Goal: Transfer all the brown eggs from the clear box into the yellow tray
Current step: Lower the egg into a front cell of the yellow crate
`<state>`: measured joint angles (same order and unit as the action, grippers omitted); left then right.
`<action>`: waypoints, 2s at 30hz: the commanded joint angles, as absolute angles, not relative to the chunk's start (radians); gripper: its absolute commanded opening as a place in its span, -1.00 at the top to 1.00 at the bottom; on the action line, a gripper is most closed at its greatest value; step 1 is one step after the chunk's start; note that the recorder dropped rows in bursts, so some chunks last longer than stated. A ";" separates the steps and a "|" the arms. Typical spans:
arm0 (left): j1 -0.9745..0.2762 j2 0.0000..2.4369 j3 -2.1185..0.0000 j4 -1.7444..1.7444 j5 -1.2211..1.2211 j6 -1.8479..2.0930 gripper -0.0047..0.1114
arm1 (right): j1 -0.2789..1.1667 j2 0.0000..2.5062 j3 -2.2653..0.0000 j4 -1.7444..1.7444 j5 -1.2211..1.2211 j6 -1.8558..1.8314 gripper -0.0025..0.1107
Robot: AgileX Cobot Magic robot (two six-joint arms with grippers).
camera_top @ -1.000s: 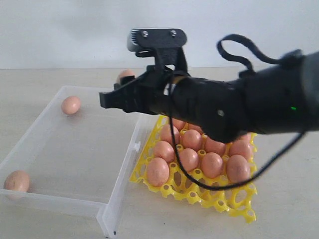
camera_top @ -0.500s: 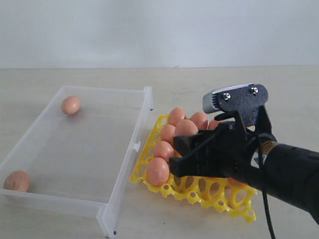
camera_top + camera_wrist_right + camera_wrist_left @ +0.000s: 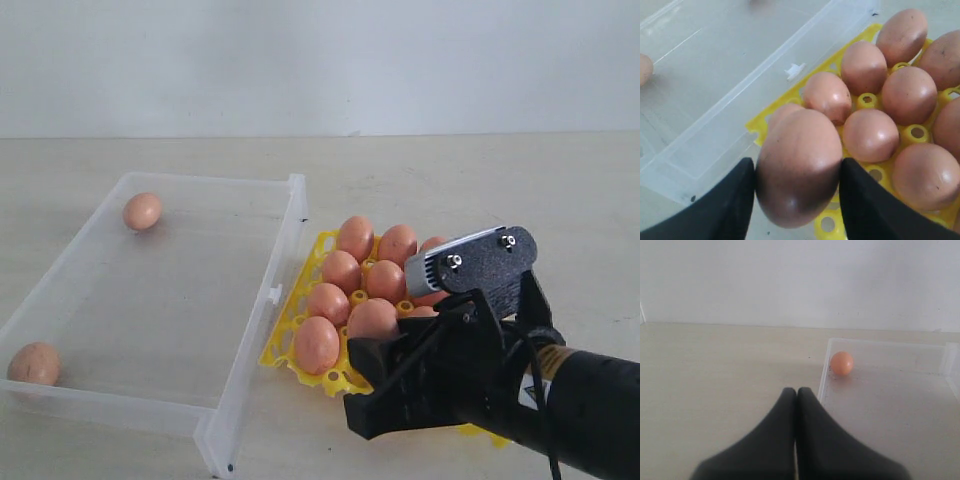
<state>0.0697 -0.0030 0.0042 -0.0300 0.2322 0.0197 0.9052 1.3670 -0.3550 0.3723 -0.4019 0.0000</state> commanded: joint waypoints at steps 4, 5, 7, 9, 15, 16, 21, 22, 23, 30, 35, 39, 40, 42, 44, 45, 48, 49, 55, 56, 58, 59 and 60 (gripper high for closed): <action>0.071 0.000 0.000 -0.035 0.232 0.020 0.99 | 0.908 1.413 -0.350 0.374 -0.460 -0.020 0.96; 0.071 0.000 0.000 -0.035 0.232 0.020 0.99 | 0.908 1.432 -0.350 0.374 -0.468 -0.020 0.96; 0.071 0.000 0.000 -0.035 0.232 0.020 0.99 | 0.908 1.466 -0.350 0.374 -0.482 -0.020 0.96; 0.071 0.000 0.000 -0.035 0.232 0.020 0.99 | 0.908 1.489 -0.350 0.372 -0.494 -0.012 0.96; 0.071 0.000 0.000 -0.035 0.232 0.020 0.99 | 0.908 1.519 -0.351 0.369 -0.521 0.016 0.96; 0.071 0.000 0.000 -0.035 0.232 0.020 0.99 | 0.908 1.518 -0.351 0.369 -0.526 0.016 0.96; 0.071 0.000 0.000 -0.035 0.232 0.020 0.99 | 0.908 1.524 -0.367 0.355 -0.520 0.029 0.96; 0.071 0.000 0.000 -0.035 0.232 0.020 0.99 | 0.908 1.528 -0.373 0.355 -0.511 0.029 0.96; 0.071 0.000 0.000 -0.035 0.232 0.020 0.99 | 0.908 1.539 -0.380 0.355 -0.511 0.031 0.96; 0.071 0.000 0.000 -0.035 0.232 0.020 0.99 | 0.908 1.571 -0.384 0.353 -0.493 0.045 0.96; 0.071 0.000 0.000 -0.035 0.232 0.020 0.99 | 0.908 1.579 -0.384 0.351 -0.493 0.046 0.96; 0.071 0.000 0.000 -0.035 0.232 0.020 0.99 | 0.908 1.579 -0.384 0.346 -0.495 0.046 0.96; 0.071 0.000 0.000 -0.035 0.232 0.020 0.99 | 0.908 1.579 -0.384 0.346 -0.495 0.046 0.95; 0.071 0.000 0.000 -0.035 0.232 0.020 0.99 | 0.908 1.579 -0.384 0.346 -0.493 0.046 0.74; 0.071 0.000 0.000 -0.035 0.232 0.020 0.99 | 0.908 1.579 -0.384 0.346 -0.493 0.046 0.33; 0.071 0.000 0.000 -0.035 0.232 0.020 0.99 | 0.908 1.579 -0.384 0.346 -0.493 0.046 0.12; 0.071 0.000 0.000 -0.035 0.232 0.020 0.99 | 0.908 1.579 -0.384 0.355 -0.495 0.051 0.02; 0.071 0.000 0.000 -0.035 0.232 0.020 0.99 | 0.908 1.579 -0.384 0.356 -0.495 0.055 0.02; 0.071 0.000 0.000 -0.035 0.232 0.020 0.99 | 0.908 1.579 -0.384 0.358 -0.495 0.075 0.02; 0.071 0.000 0.000 -0.035 0.232 0.020 0.99 | 0.908 1.575 -0.384 0.359 -0.495 0.080 0.02; 0.071 0.000 0.000 -0.035 0.232 0.020 0.99 | 0.908 1.540 -0.384 0.361 -0.485 0.082 0.02; 0.071 0.000 0.000 -0.035 0.232 0.020 0.99 | 0.908 1.501 -0.384 0.370 -0.473 0.082 0.02; 0.071 0.000 0.000 -0.035 0.232 0.020 0.99 | 0.908 1.474 -0.384 0.383 -0.463 0.080 0.02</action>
<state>0.0697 -0.0030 0.0042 -0.0300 0.2322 0.0197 0.9071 1.5299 -0.3787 0.3657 -0.4771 0.0811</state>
